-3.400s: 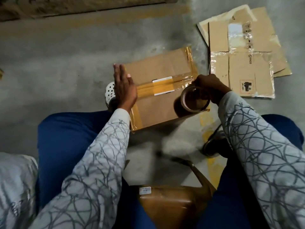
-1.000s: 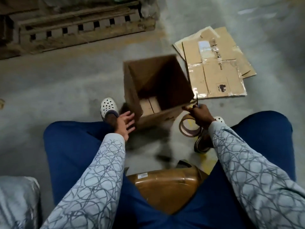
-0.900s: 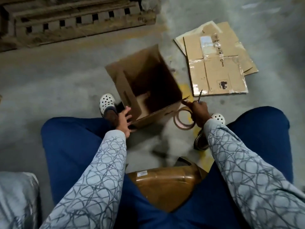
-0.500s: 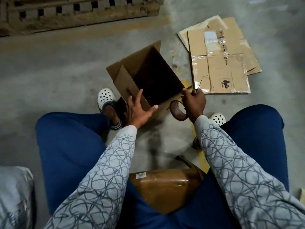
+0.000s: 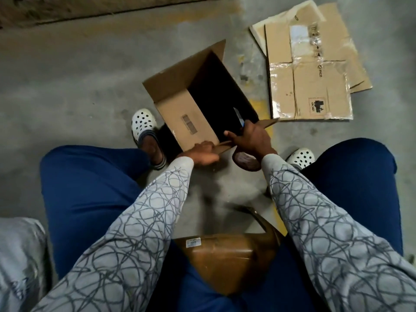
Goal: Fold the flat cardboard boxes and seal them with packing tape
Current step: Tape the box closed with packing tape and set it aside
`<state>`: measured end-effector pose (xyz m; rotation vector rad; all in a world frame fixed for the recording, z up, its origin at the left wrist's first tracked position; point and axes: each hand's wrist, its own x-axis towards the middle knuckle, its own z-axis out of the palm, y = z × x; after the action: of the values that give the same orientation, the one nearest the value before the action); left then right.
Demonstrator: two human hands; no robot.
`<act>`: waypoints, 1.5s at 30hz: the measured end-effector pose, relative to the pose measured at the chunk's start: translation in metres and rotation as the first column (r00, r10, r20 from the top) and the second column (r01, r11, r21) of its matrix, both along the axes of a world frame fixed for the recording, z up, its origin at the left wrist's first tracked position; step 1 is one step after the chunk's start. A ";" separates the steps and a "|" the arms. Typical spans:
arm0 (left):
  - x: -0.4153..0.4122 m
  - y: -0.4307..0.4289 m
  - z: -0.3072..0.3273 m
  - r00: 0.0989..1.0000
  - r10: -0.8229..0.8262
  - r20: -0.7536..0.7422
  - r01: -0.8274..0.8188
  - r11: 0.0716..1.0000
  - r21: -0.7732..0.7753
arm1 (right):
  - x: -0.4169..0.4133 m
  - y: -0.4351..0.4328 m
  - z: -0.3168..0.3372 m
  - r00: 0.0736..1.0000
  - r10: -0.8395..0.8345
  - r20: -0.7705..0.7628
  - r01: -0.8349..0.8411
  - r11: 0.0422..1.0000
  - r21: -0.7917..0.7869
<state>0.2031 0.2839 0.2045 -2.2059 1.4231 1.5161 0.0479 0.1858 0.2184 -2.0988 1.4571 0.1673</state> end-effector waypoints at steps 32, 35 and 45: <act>0.078 -0.041 0.016 0.726 0.412 -0.550 -0.328 0.911 0.250 | 0.036 -0.060 0.027 0.965 0.256 -0.056 -0.239 0.946 0.219; 0.079 -0.064 0.015 0.694 0.449 -0.563 -0.564 0.825 -0.037 | 0.029 -0.063 0.026 0.981 0.196 -0.003 -0.187 0.937 0.294; 0.056 -0.070 -0.047 0.914 -0.243 0.325 0.325 0.918 -0.228 | 0.035 -0.048 0.011 0.988 0.133 0.075 -0.139 0.988 0.072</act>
<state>0.2596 0.2142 0.1570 -2.1237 1.8467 0.9003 0.0826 0.1374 0.2289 -2.1200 1.2476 0.1968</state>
